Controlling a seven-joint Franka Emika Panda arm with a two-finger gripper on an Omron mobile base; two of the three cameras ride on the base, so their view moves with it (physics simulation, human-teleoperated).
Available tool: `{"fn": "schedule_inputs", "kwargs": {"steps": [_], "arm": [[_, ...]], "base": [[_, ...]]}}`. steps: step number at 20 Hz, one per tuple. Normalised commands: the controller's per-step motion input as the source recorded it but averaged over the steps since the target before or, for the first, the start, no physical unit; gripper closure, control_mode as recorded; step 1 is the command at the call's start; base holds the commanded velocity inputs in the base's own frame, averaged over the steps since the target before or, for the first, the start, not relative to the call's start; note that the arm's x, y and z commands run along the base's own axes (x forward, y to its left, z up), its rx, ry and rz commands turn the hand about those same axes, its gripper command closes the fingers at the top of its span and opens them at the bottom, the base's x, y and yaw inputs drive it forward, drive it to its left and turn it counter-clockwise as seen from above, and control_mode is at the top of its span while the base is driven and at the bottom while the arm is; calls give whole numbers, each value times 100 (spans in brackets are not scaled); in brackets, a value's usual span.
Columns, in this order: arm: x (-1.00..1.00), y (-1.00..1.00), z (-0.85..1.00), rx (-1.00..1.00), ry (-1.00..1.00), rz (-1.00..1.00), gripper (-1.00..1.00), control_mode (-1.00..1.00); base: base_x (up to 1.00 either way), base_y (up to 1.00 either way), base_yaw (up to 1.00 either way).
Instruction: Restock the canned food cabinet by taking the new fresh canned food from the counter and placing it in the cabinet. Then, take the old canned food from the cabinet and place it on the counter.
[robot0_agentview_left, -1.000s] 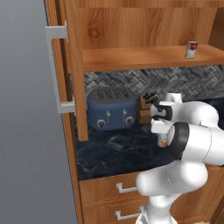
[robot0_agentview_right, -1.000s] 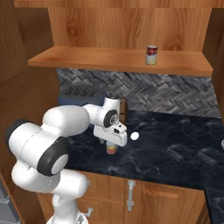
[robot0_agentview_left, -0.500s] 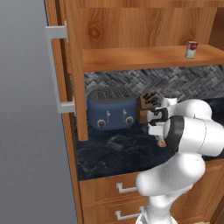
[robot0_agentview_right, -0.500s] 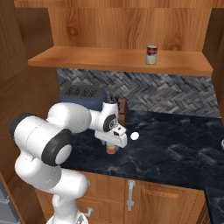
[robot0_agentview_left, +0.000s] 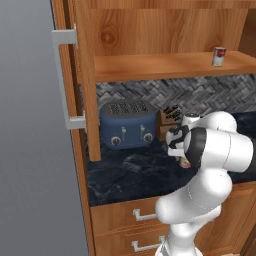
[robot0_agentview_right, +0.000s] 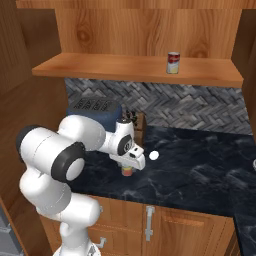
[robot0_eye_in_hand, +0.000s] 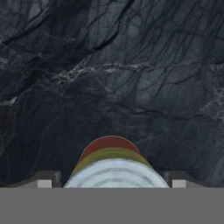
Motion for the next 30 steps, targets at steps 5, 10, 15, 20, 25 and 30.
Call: {"fn": "schedule_inputs", "kwargs": {"steps": [5,10,15,20,25,30], "arm": [[0,0,0,0,0,0,100,-100],[-17,0,2,0,-4,1,100,-100],[-73,0,56,1,-45,0,100,-100],[-67,0,100,0,-50,0,100,-100],[-54,0,100,-2,-51,0,100,-100],[-51,0,100,-4,-41,0,100,-100]], "base": [[0,0,0],[0,0,0],[0,0,0],[0,0,0],[0,0,0],[0,0,0]]}}
